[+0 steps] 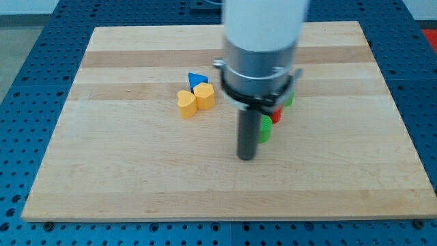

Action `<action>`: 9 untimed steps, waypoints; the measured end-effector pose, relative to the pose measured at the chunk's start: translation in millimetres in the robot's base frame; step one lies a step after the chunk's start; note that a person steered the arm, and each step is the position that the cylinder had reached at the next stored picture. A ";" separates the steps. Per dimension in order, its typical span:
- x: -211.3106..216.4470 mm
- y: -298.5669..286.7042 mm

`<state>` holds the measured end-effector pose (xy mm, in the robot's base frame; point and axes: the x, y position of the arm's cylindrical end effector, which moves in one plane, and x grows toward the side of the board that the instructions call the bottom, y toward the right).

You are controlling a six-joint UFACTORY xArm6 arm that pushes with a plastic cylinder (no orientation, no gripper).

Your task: Touch the left of the red circle

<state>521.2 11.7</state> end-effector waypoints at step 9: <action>-83.0 33.0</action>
<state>438.2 44.7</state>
